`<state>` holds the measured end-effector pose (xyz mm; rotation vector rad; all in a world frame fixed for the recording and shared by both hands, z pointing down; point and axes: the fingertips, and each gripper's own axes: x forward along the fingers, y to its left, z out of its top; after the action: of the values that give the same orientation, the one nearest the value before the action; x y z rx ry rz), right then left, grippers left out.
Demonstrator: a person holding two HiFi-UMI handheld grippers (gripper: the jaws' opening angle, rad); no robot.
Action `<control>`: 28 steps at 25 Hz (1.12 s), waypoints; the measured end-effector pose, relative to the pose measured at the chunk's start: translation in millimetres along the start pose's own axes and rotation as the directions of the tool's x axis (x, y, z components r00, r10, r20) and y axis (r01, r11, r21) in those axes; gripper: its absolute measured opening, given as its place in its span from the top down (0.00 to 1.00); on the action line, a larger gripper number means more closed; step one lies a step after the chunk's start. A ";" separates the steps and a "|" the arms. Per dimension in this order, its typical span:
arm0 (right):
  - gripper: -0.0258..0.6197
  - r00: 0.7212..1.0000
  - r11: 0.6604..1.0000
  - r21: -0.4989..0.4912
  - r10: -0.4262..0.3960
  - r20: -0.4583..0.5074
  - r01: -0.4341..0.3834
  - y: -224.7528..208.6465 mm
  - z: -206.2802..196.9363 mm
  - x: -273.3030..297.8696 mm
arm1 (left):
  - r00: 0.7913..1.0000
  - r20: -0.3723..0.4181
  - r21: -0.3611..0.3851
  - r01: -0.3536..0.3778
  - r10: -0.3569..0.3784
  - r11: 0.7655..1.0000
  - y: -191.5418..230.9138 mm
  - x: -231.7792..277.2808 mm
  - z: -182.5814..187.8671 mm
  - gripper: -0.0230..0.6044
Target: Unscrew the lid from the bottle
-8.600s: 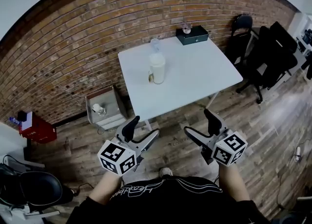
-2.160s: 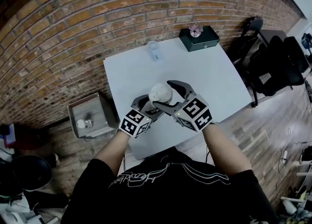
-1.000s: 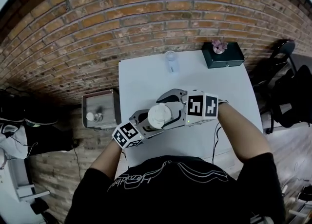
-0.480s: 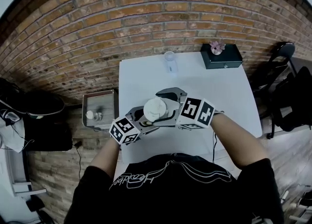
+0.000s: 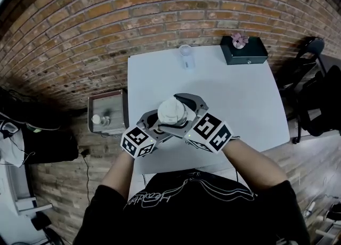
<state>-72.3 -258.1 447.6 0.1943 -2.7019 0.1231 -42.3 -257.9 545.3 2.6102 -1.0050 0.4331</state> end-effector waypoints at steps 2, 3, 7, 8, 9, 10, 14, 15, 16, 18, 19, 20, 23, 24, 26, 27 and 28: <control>0.34 1.000 1.000 -0.001 -0.014 0.002 0.014 -0.9 -1.6 1.0 | 1.000 0.004 0.004 -0.002 0.002 1.000 -0.1 -0.4 -0.7 0.38; 0.36 1.000 1.000 0.001 -0.015 0.005 0.015 -1.3 -1.9 1.5 | 1.000 0.006 0.006 -0.003 0.003 1.000 0.2 -0.9 -1.0 0.38; 0.34 1.000 1.000 -0.008 -0.011 0.003 0.011 -1.9 -2.3 1.4 | 1.000 0.013 0.003 -0.009 0.009 1.000 0.2 -1.2 -1.2 0.38; 0.34 1.000 1.000 -0.015 -0.008 0.001 0.008 -1.7 -2.9 1.1 | 1.000 0.013 0.003 -0.011 0.011 1.000 -0.1 -0.8 -1.3 0.38; 0.34 1.000 1.000 -0.021 -0.007 0.001 0.007 -1.5 -3.4 0.8 | 1.000 0.013 0.003 -0.012 0.012 1.000 -0.4 -0.3 -1.4 0.38; 0.34 1.000 1.000 -0.024 -0.005 0.001 0.005 -1.3 -3.9 0.5 | 1.000 0.012 0.004 -0.014 0.014 1.000 -0.6 0.0 -1.6 0.38; 0.34 1.000 1.000 -0.011 0.006 0.012 -0.006 -0.9 -1.6 0.1 | 1.000 0.012 -0.002 -0.025 0.025 1.000 -0.1 -1.2 -2.0 0.38; 0.34 1.000 1.000 -0.003 0.010 0.018 -0.010 -1.3 0.2 -0.8 | 1.000 0.013 -0.006 -0.028 0.029 1.000 0.3 -1.4 -1.6 0.38; 0.34 1.000 1.000 0.003 0.013 0.023 -0.013 -1.5 1.9 -2.0 | 0.999 0.014 -0.010 -0.031 0.032 0.999 0.6 -1.4 -1.4 0.38; 0.34 1.000 1.000 0.003 0.018 0.026 -0.019 -0.4 4.5 -4.5 | 0.999 0.012 -0.015 -0.036 0.036 0.999 0.5 -1.5 -1.6 0.38; 0.34 0.999 1.000 -0.001 0.021 0.025 -0.021 0.6 5.5 -5.6 | 0.999 0.010 -0.017 -0.038 0.038 0.999 0.1 -1.9 -1.9 0.38; 0.34 0.999 1.000 -0.005 0.024 0.025 -0.024 1.5 6.4 -6.8 | 0.999 0.009 -0.021 -0.038 0.039 0.999 -0.5 -2.3 -2.1 0.38; 0.34 0.999 1.000 -0.012 0.027 0.033 -0.027 1.7 10.8 -11.9 | 0.999 0.021 -0.035 -0.036 0.037 0.999 -3.4 -4.3 0.0 0.38; 0.34 0.999 1.000 -0.012 0.025 0.037 -0.024 0.8 12.6 -13.5 | 0.999 0.027 -0.037 -0.038 0.039 0.999 -3.7 -5.7 0.9 0.38; 0.34 0.999 1.000 -0.012 0.017 0.044 -0.017 -1.6 16.5 -15.7 | 0.998 0.037 -0.045 -0.047 0.049 0.998 -3.2 -9.6 1.6 0.37; 0.34 0.999 1.000 -0.011 0.014 0.049 -0.013 -2.8 18.7 -17.2 | 0.998 0.039 -0.051 -0.053 0.055 0.997 -2.8 -11.6 1.5 0.37; 0.34 0.998 1.000 -0.008 0.011 0.055 -0.011 -3.5 21.0 -19.2 | 0.997 0.041 -0.058 -0.058 0.060 0.997 -2.7 -13.4 1.0 0.37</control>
<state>-63.0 -261.8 420.7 0.1828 -2.7581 0.1119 -49.7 -248.4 538.7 2.5549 -1.0944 0.3594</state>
